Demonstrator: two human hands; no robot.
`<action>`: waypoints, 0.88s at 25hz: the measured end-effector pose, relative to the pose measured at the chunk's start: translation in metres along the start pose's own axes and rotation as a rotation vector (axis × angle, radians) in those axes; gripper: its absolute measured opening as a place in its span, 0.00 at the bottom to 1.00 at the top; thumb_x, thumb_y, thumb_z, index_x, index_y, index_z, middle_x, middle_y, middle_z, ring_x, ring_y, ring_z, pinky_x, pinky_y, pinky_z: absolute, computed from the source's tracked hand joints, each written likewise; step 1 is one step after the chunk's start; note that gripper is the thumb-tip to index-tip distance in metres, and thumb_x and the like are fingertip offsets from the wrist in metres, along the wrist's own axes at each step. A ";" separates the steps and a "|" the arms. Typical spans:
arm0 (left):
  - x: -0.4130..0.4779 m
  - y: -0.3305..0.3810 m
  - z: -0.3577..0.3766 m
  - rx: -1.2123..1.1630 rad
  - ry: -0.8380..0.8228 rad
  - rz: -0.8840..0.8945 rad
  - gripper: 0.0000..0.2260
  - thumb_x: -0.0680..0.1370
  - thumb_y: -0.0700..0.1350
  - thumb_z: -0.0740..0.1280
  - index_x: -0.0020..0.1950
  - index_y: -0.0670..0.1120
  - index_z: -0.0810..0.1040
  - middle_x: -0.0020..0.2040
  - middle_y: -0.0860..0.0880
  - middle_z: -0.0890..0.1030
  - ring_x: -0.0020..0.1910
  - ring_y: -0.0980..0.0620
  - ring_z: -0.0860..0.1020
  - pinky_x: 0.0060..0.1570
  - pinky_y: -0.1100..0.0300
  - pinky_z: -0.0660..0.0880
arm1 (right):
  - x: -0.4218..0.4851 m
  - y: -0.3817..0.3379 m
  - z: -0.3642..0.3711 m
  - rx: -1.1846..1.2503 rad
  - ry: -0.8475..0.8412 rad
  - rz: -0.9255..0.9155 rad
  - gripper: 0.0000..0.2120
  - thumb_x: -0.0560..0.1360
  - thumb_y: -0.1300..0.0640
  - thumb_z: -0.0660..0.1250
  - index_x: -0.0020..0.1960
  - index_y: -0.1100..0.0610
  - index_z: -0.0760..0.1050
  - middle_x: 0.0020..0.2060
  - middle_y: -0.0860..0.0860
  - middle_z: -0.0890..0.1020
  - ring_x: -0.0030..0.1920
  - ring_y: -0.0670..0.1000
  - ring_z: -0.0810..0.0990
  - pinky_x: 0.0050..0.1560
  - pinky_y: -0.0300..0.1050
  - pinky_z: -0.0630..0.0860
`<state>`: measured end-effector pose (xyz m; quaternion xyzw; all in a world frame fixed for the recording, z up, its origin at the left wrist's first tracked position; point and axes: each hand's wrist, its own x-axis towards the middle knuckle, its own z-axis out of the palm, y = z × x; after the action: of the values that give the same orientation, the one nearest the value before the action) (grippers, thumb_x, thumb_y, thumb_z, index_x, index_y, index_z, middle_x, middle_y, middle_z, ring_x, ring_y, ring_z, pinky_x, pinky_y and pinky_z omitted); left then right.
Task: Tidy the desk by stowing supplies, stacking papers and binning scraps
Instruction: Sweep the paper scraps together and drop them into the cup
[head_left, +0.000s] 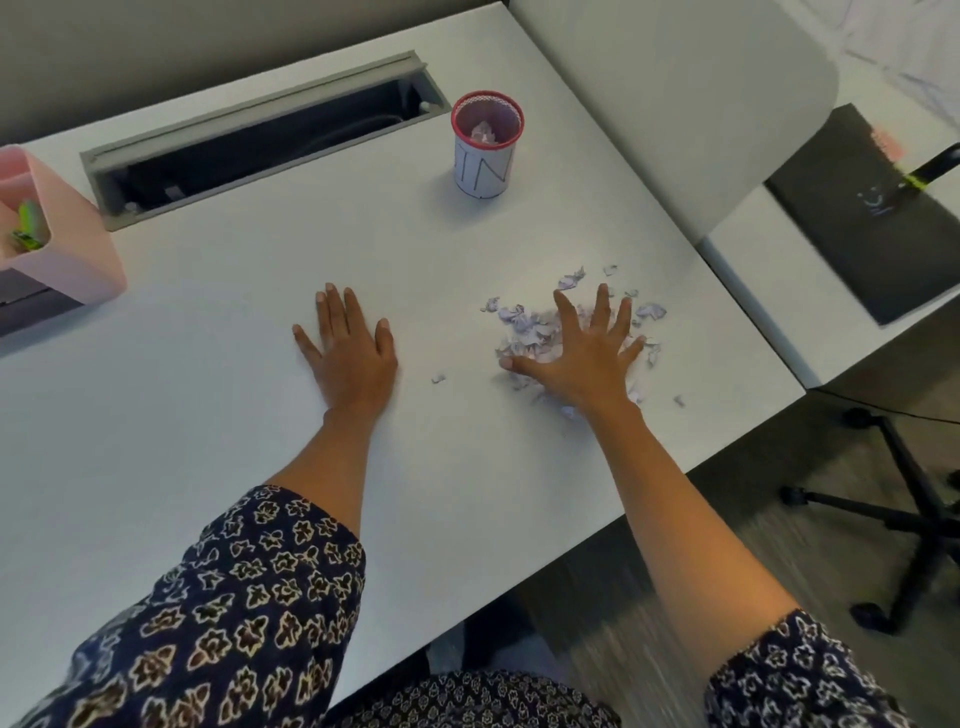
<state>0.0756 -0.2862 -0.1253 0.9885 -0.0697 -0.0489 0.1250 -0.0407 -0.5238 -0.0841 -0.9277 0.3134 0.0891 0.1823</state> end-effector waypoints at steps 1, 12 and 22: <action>0.002 0.004 0.001 0.004 -0.004 0.030 0.27 0.83 0.53 0.49 0.79 0.43 0.52 0.80 0.45 0.50 0.79 0.49 0.47 0.75 0.40 0.43 | 0.002 0.002 -0.002 -0.002 -0.077 0.019 0.55 0.58 0.20 0.62 0.78 0.40 0.46 0.78 0.54 0.38 0.76 0.63 0.33 0.68 0.74 0.39; 0.005 0.012 0.006 0.000 0.058 0.073 0.25 0.82 0.53 0.50 0.79 0.47 0.56 0.80 0.47 0.53 0.79 0.51 0.51 0.75 0.41 0.45 | -0.006 -0.025 0.029 0.154 0.061 -0.352 0.24 0.74 0.56 0.71 0.69 0.49 0.73 0.76 0.56 0.62 0.75 0.68 0.54 0.67 0.68 0.65; 0.006 0.015 0.002 -0.036 0.054 0.045 0.25 0.82 0.53 0.52 0.78 0.49 0.57 0.80 0.50 0.54 0.78 0.53 0.51 0.76 0.43 0.45 | 0.020 -0.030 0.025 0.093 0.301 -0.509 0.11 0.66 0.71 0.73 0.45 0.60 0.83 0.44 0.54 0.85 0.45 0.58 0.80 0.33 0.40 0.73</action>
<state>0.0794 -0.3017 -0.1236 0.9852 -0.0877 -0.0205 0.1459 -0.0074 -0.5025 -0.1044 -0.9699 0.0977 -0.1124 0.1924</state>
